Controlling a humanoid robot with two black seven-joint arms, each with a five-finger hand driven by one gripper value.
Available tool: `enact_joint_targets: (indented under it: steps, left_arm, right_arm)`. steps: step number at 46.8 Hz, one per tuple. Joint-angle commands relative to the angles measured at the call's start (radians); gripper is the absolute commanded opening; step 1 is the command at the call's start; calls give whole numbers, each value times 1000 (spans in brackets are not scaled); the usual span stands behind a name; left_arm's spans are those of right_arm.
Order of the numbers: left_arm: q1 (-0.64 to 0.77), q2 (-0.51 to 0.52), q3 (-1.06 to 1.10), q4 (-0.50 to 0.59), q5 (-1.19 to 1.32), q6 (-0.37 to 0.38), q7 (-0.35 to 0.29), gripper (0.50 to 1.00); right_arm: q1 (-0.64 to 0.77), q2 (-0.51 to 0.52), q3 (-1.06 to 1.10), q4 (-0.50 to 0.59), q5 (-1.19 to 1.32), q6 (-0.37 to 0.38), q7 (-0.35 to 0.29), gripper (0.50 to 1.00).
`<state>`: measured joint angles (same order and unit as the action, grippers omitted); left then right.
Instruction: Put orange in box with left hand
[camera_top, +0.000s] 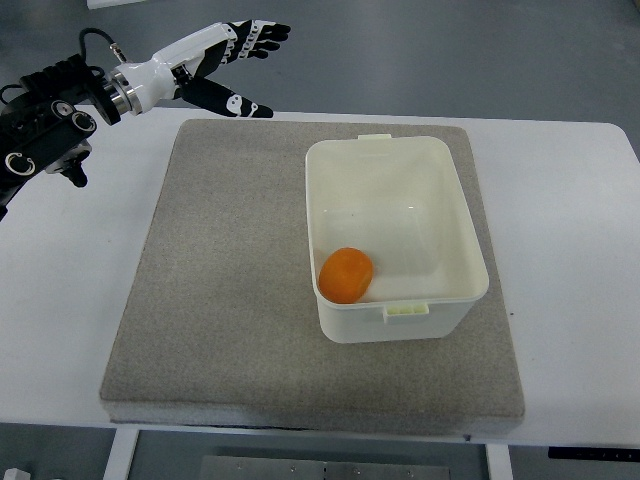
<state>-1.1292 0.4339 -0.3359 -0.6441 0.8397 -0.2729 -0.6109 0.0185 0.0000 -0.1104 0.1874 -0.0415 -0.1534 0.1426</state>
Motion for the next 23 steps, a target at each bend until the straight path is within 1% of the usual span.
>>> enact_joint_targets:
  steps: [1,6,8,14,16,23]
  left_arm:
    - [2,2,1,41,-51,41,0,917]
    - [3,2,11,110,-114,113,0,917]
    - [3,2,14,133,-128,124,0,917]
    - [5,2,6,196,-151,130,0,915]
    - [5,0,6,218,-168,133,0,906]
    - [3,0,8,264,-303,133,0,902]
  right_arm:
    - [0,0,0,0,0,0,0,932]
    - [0,0,0,0,0,0,0,932]
    - [0,0,0,0,0,0,0,932]
    - [0,0,0,0,0,0,0,932]
    - [0,0,0,0,0,0,0,932]
    - [0,0,0,0,-1,0,0,932]
